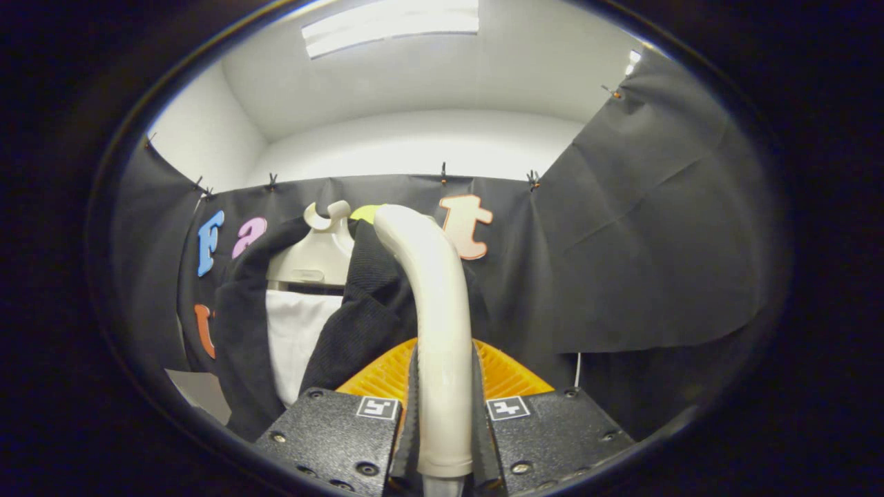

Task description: Iron the clothes twice with a garment steamer, once on the left side and once on the right side.

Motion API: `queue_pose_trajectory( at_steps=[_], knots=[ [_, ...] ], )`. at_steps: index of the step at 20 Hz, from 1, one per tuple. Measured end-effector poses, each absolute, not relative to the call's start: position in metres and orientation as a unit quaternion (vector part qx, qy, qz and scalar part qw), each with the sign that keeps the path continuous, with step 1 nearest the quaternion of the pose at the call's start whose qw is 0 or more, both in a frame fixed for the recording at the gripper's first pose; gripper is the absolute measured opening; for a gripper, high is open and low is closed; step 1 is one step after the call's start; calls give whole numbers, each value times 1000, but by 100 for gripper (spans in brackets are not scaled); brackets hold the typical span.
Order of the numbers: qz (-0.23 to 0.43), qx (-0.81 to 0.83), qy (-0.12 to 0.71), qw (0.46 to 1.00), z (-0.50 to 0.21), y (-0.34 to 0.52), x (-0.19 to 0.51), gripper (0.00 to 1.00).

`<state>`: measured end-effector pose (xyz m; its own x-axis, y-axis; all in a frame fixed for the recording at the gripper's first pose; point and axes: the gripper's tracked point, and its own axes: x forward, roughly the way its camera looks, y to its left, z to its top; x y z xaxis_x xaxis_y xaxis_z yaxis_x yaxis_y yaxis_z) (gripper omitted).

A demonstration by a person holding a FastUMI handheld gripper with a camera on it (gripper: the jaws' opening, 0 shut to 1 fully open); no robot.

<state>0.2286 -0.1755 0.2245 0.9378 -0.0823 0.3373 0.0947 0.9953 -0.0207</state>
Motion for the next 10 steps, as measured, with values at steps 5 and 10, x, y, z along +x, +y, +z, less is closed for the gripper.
queue_pose_trajectory(
  at_steps=[5, 10],
  knots=[
    [-57, -41, -155, 985, 200, -163, 224, 33],
    [-85, -67, -144, 984, 177, -160, 212, 33]
  ],
)
